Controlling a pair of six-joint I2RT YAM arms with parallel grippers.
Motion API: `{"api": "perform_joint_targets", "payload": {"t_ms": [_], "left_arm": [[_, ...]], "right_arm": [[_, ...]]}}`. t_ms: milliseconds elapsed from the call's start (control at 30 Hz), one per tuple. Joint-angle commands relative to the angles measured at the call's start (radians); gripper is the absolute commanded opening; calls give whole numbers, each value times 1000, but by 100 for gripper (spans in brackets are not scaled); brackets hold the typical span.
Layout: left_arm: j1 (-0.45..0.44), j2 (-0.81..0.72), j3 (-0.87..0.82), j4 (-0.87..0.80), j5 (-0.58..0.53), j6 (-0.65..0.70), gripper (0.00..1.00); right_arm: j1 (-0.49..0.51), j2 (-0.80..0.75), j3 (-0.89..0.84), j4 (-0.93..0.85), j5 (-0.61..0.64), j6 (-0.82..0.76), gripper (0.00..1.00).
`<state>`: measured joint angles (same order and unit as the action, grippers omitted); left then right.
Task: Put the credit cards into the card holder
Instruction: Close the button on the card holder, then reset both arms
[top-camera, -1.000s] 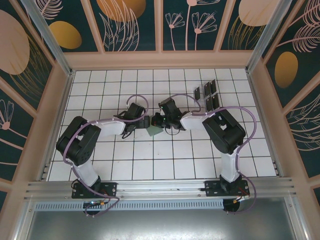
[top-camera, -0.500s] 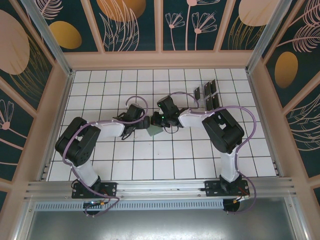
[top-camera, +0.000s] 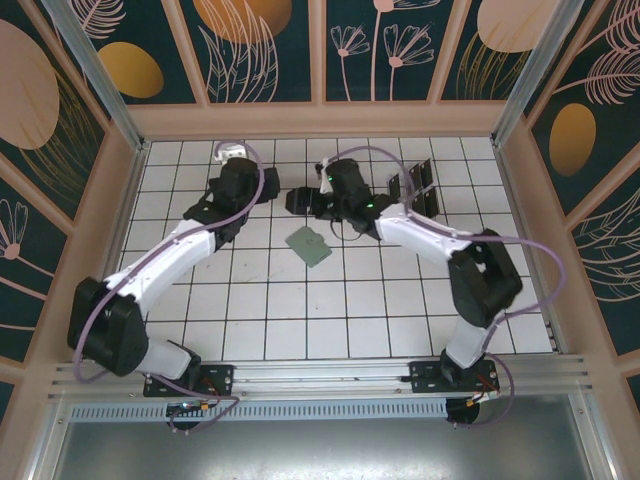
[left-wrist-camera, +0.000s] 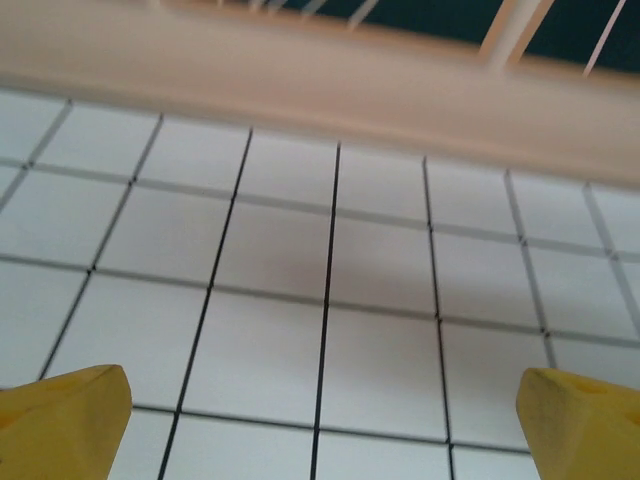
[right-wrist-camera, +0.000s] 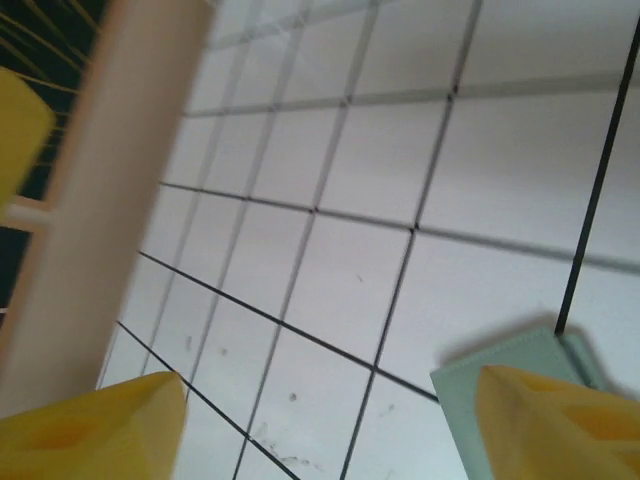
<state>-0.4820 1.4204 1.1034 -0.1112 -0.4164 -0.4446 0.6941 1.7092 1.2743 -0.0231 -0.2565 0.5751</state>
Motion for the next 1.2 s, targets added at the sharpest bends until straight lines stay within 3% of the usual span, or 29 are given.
{"api": "perform_joint_targets", "payload": {"t_ms": [0, 167, 367, 533, 733, 933, 1033, 1167], "left_arm": [[9, -75, -58, 62, -19, 58, 98], [16, -208, -227, 231, -26, 123, 99], [22, -387, -519, 517, -117, 261, 99], [113, -525, -713, 648, -146, 309, 99], [233, -547, -847, 765, -86, 379, 99], [297, -370, -891, 966, -10, 409, 99], [316, -268, -943, 1111, 46, 417, 98], [348, -161, -947, 1237, 105, 416, 99]], "right_arm": [[-41, -163, -71, 8, 54, -29, 81], [-123, -406, -245, -44, 190, -84, 97], [-248, -702, -482, -48, 469, -174, 99], [-327, -837, -705, 104, 635, -321, 99], [-431, -838, -879, 279, 675, -398, 99], [-528, -779, -1012, 557, 691, -442, 99], [-582, -702, -1018, 638, 654, -464, 99], [-609, -557, -1060, 893, 630, -523, 99]]}}
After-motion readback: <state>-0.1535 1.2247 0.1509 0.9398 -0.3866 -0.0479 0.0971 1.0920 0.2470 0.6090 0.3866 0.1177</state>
